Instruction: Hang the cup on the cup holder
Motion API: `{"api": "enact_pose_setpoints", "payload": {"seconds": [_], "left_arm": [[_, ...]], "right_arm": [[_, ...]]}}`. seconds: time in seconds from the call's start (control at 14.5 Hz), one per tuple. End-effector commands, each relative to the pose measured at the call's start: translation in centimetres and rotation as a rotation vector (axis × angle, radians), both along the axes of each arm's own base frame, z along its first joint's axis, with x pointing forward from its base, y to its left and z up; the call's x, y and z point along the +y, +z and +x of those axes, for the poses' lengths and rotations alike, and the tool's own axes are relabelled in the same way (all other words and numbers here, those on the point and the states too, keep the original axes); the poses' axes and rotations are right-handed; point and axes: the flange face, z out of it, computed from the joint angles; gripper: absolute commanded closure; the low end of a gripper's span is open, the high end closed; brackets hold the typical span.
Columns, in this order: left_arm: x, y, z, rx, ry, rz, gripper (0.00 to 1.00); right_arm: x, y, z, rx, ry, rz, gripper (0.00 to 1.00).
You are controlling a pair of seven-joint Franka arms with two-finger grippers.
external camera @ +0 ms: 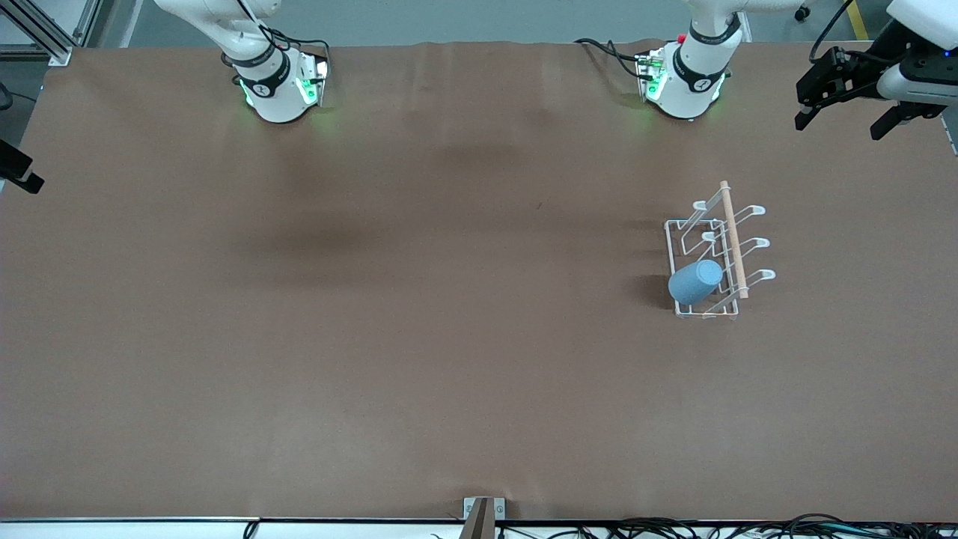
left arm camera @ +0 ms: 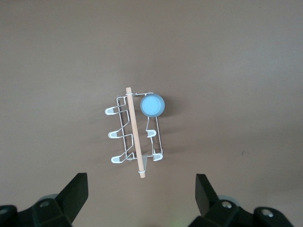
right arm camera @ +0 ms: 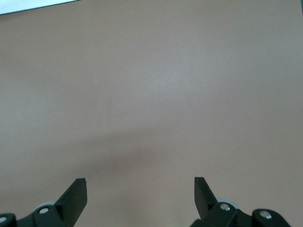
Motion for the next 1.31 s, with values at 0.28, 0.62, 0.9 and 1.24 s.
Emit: {"api": "enact_pose_setpoints", "payload": {"seconds": [0.28,0.62,0.9,1.24], "left_arm": [[-0.7,-0.5,5.0,-0.007,0.066,-0.022,0.00],[-0.6,-1.8,5.8,0.019,0.074,-0.022,0.00],[-0.7,-2.2,5.8,0.028,0.109,-0.025,0.01],[-0.9,-2.6,5.8,0.037,0.109,-0.028,0.01]], "right_arm": [[-0.3,0.4,-0.1,0.003,-0.006,-0.012,0.00],[-0.3,0.3,-0.1,0.004,-0.006,-0.012,0.00],[-0.3,0.3,-0.1,0.006,-0.006,-0.012,0.00],[0.0,0.3,0.0,0.006,0.000,-0.013,0.00]]}}
